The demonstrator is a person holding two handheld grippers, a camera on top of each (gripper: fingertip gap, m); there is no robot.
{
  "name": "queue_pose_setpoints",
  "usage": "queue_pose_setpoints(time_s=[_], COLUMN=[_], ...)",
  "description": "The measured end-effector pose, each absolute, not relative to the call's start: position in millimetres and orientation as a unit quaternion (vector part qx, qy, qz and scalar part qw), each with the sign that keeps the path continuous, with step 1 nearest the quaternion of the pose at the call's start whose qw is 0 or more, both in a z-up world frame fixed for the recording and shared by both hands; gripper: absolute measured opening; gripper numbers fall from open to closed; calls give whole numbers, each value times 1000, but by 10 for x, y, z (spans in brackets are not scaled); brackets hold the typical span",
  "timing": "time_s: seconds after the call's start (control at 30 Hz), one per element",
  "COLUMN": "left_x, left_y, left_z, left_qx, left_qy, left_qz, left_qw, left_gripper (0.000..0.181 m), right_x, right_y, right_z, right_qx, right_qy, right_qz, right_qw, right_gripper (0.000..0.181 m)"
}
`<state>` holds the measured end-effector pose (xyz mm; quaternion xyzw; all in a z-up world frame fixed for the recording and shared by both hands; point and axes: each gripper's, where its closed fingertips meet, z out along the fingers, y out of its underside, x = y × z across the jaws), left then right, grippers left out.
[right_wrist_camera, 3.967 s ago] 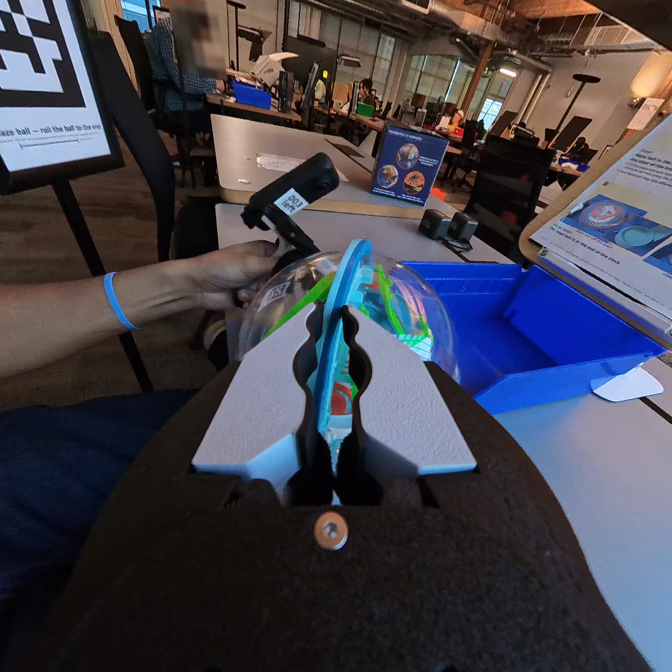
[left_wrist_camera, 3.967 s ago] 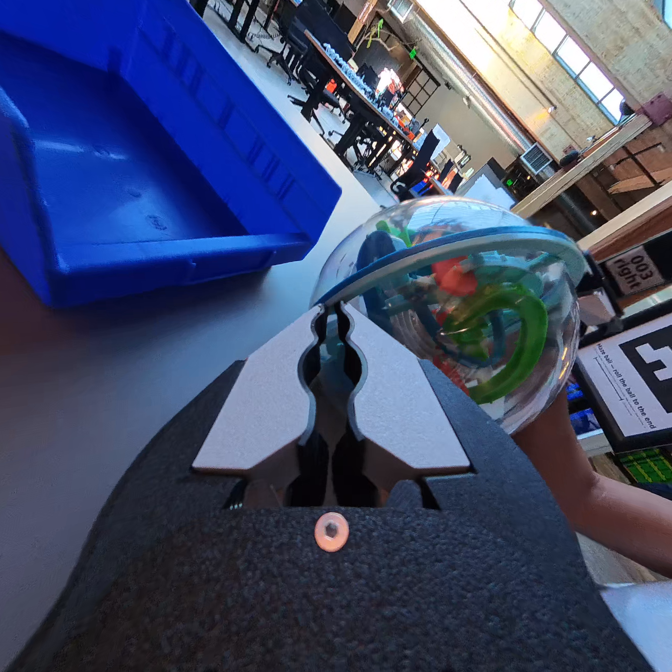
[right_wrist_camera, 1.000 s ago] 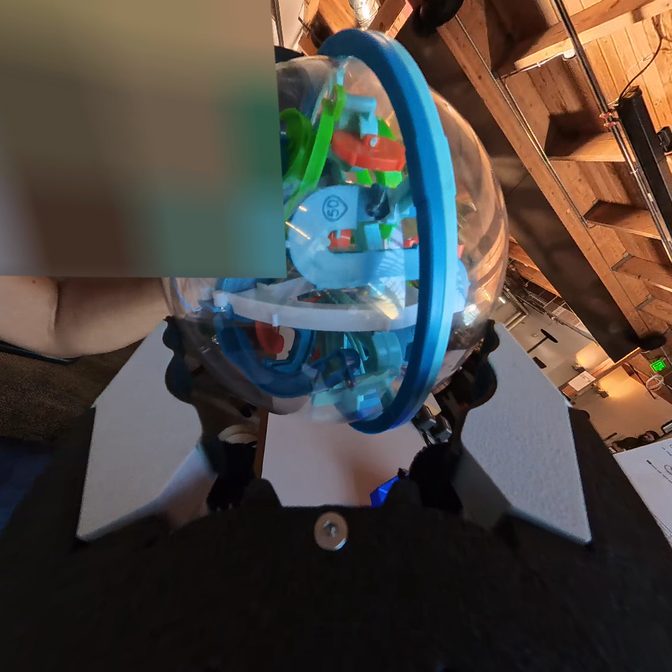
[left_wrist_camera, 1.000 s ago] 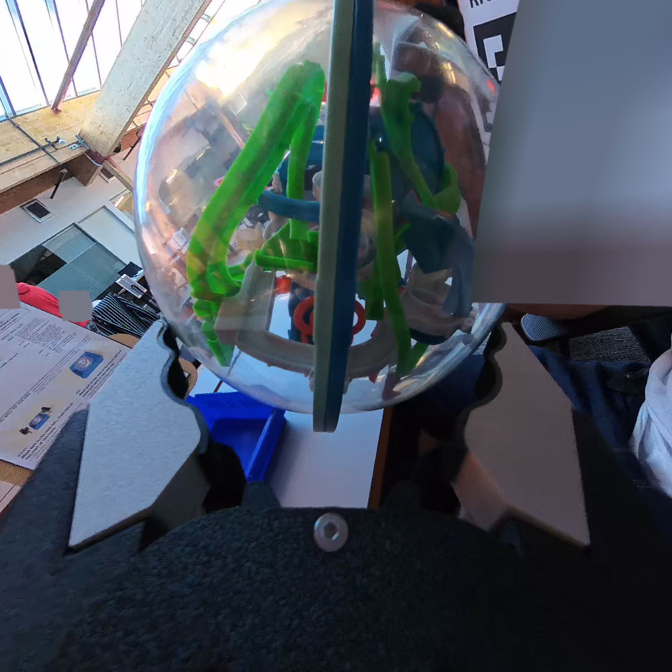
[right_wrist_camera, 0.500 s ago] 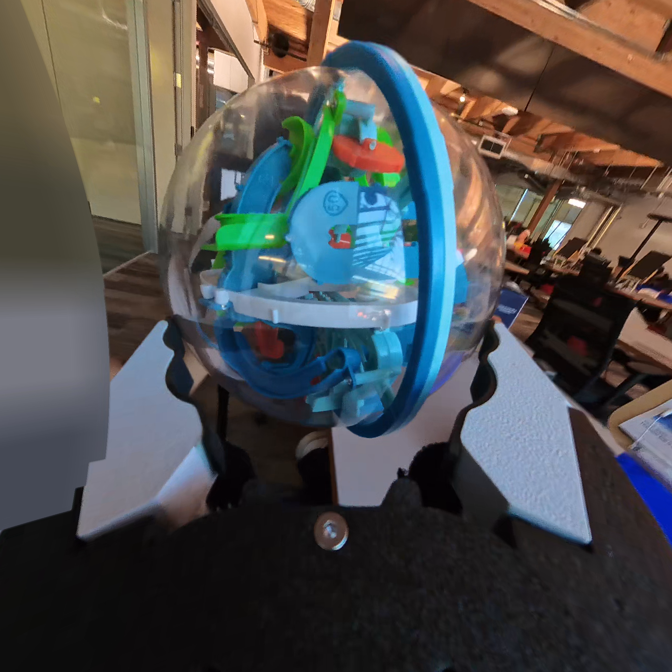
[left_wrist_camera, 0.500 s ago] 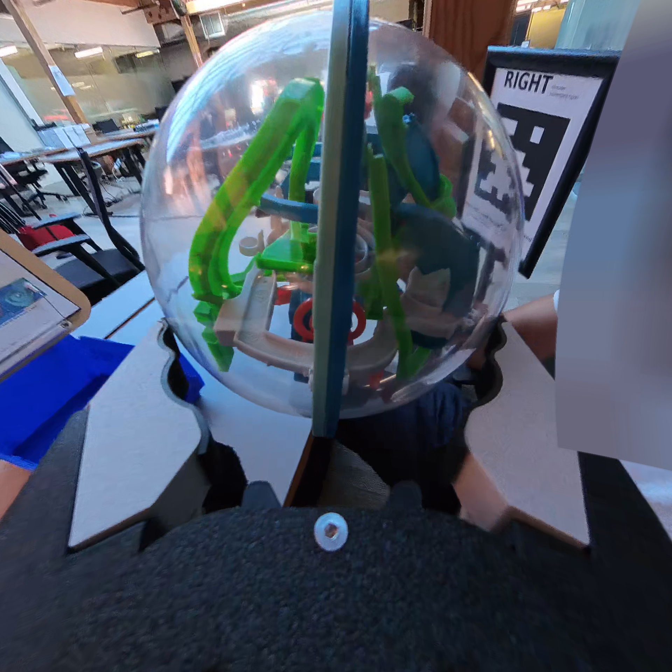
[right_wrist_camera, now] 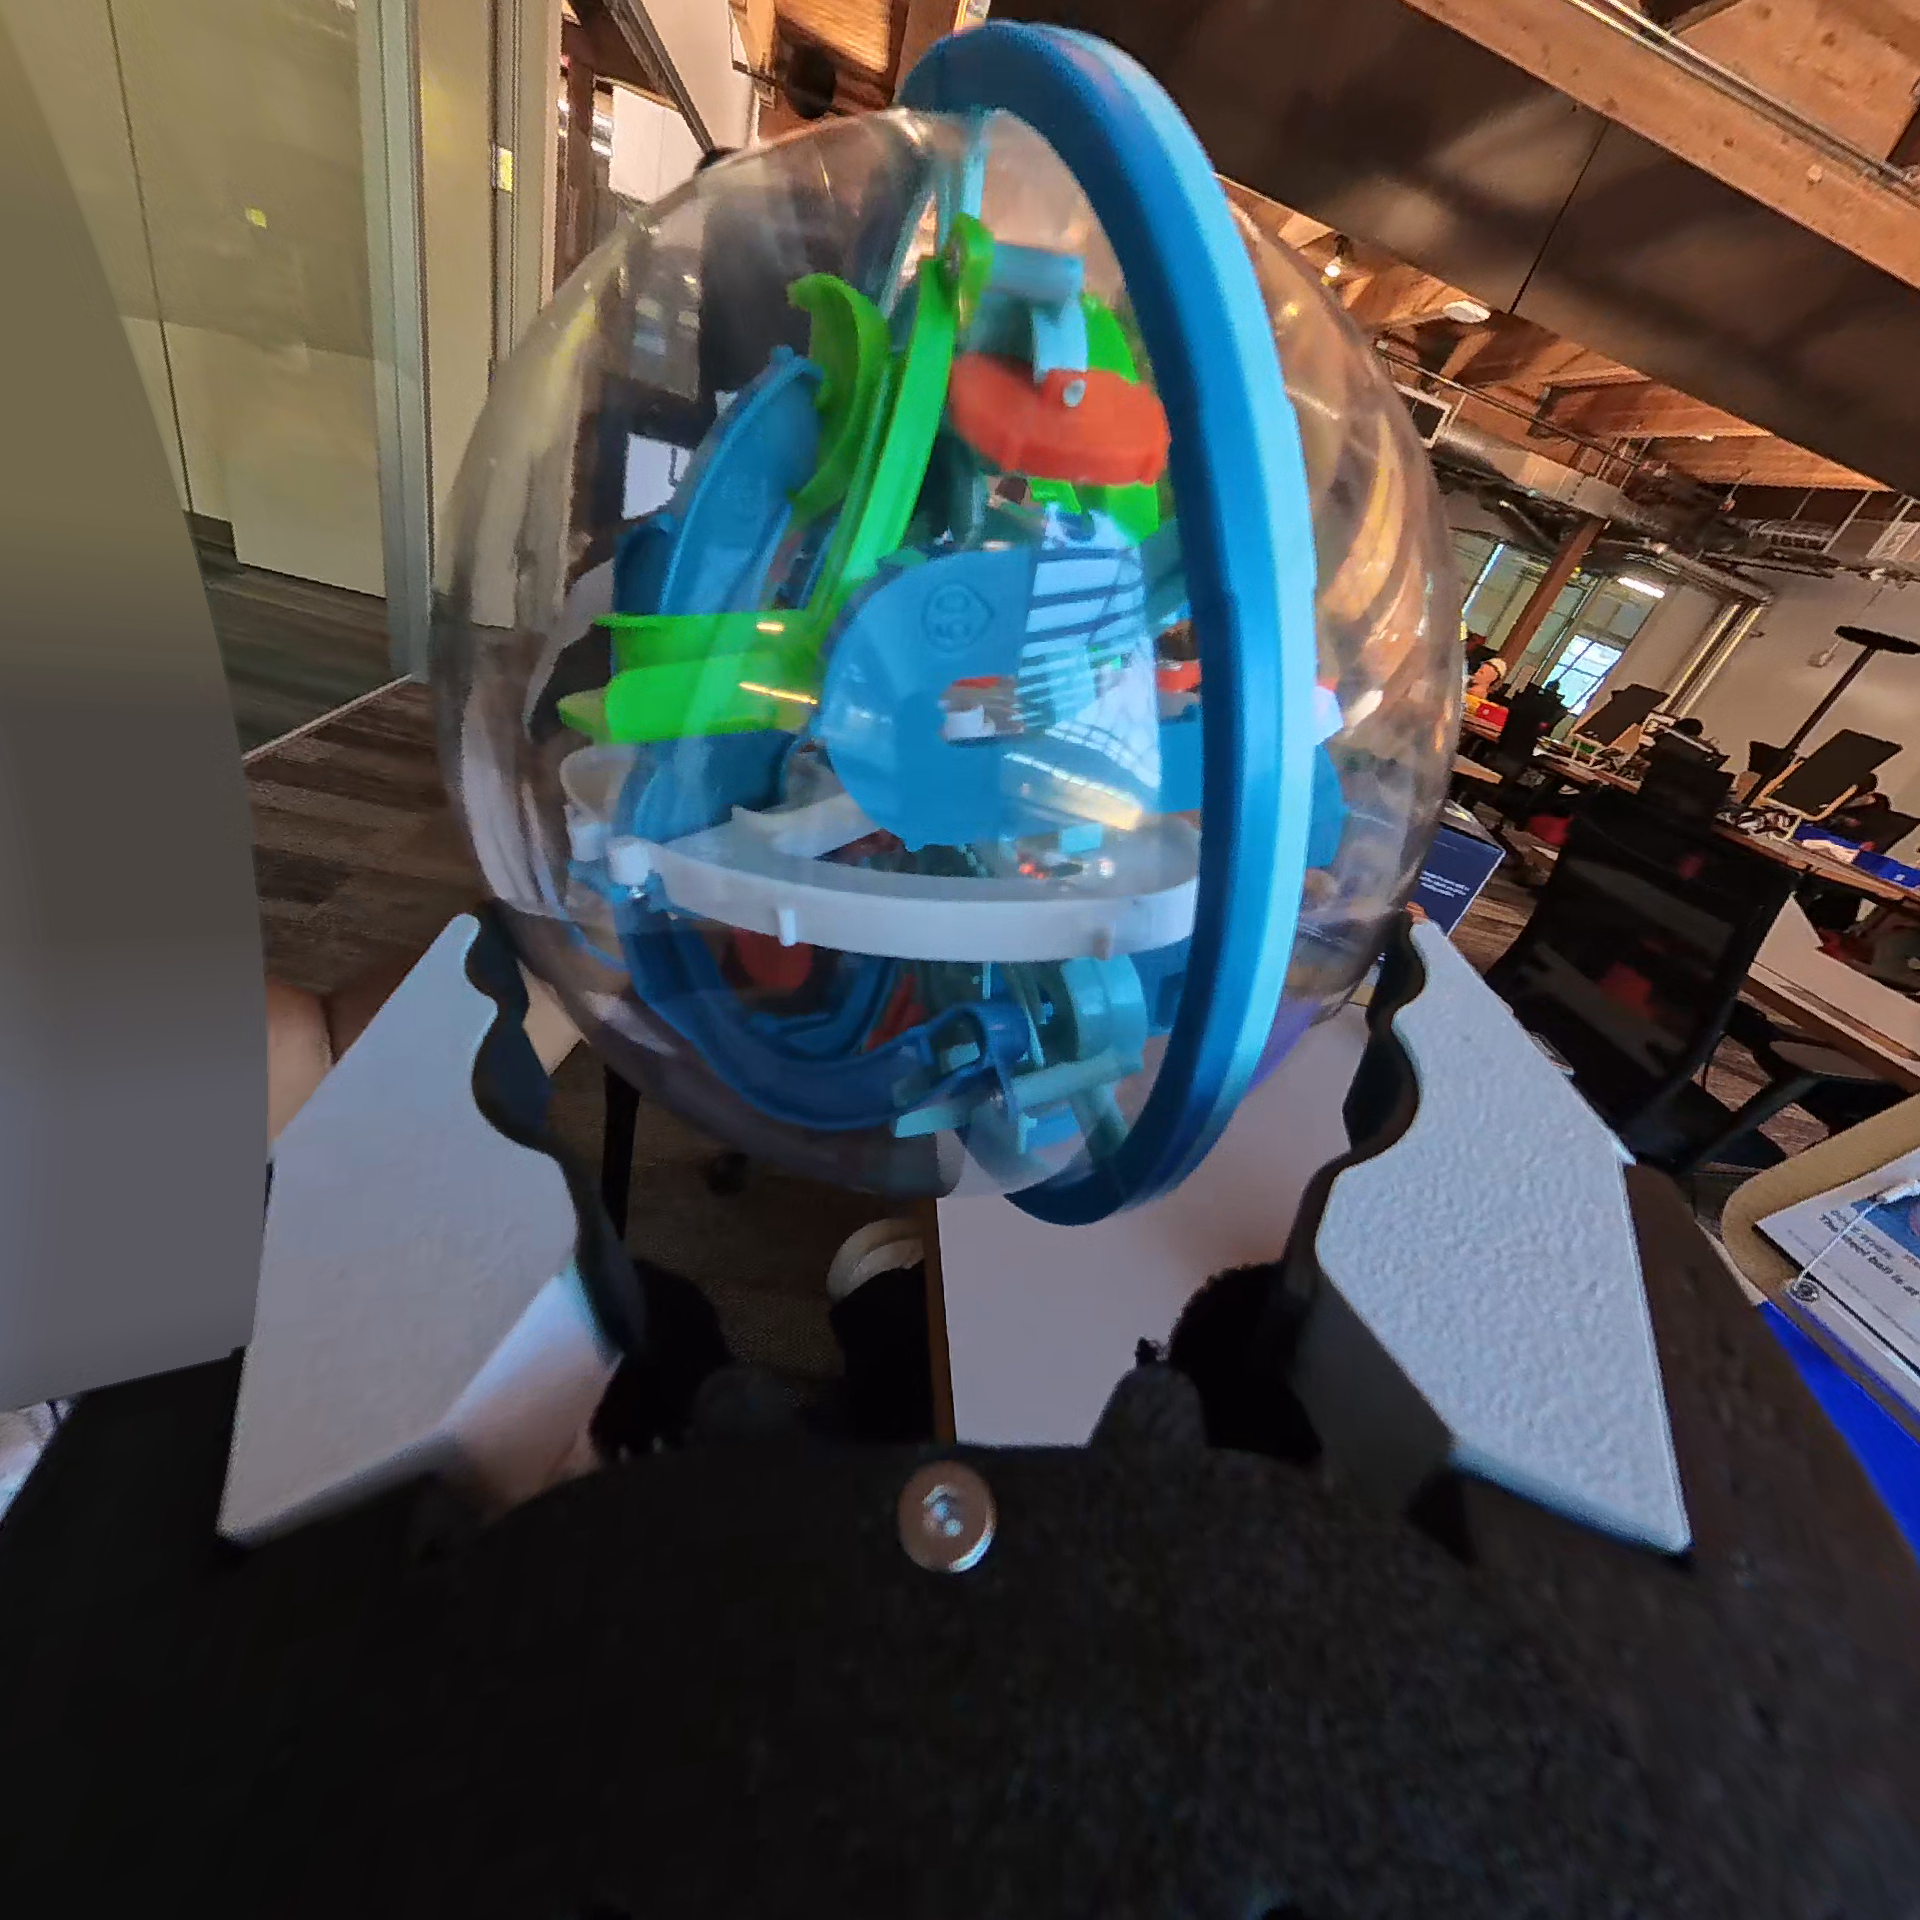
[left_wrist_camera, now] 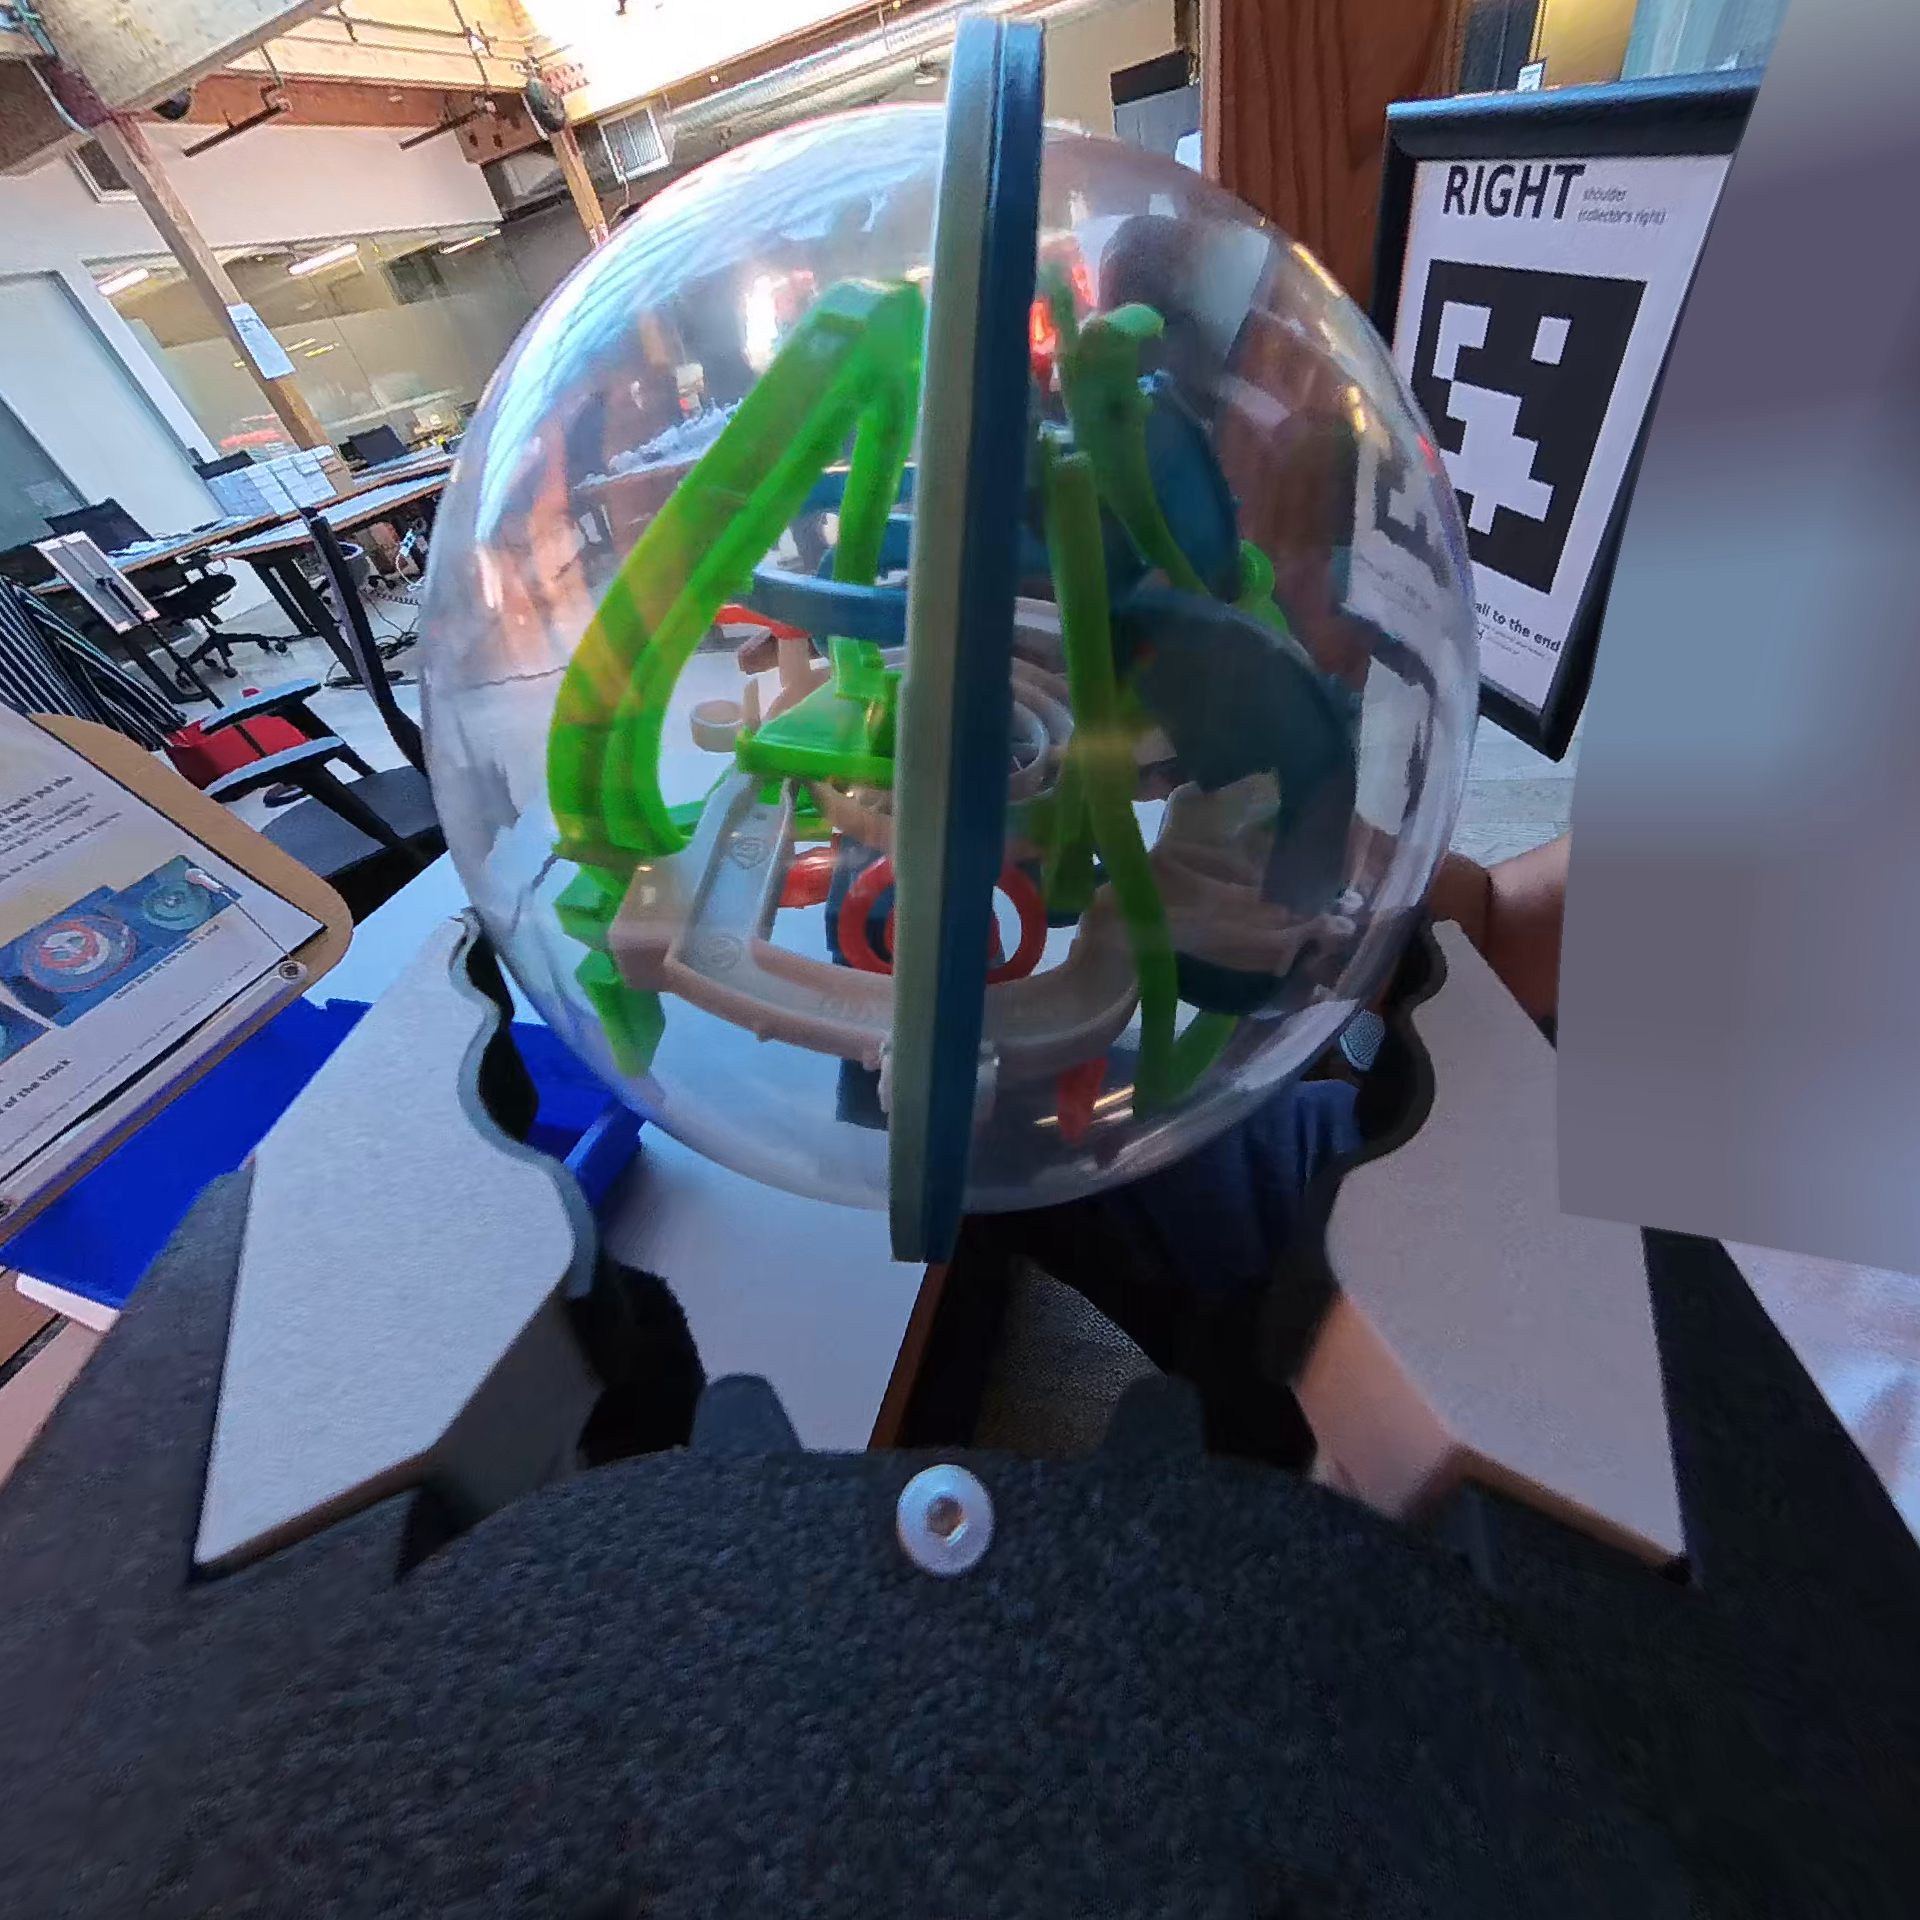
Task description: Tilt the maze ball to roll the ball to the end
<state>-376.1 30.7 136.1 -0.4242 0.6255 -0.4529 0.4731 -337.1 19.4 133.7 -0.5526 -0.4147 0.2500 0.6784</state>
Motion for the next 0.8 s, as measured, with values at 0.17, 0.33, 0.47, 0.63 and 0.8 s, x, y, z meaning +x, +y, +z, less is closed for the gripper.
queue_pose_setpoints(time_s=[0.17,0.33,0.47,0.63,0.8], left_x=[-3749,-3724,-3706,-3694,-3686], left_y=[325,327,329,344,337], left_z=[1334,1312,1302,1289,1269], left_qx=[-427,-429,-433,-436,-427], left_qy=[627,628,627,626,635], left_qz=[-457,-462,-461,-464,-455], left_qw=[464,457,454,449,455], left_gripper=[159,159,159,158,158], right_x=[-3359,-3337,-3317,-3307,-3304], right_y=[196,179,182,193,174], right_z=[1339,1367,1345,1339,1356], right_qx=[-556,-555,-561,-566,-556], right_qy=[-411,-408,-408,-405,-414], right_qz=[249,247,249,250,234], right_qw=[678,681,676,673,681], right_gripper=[154,154,154,154,155])
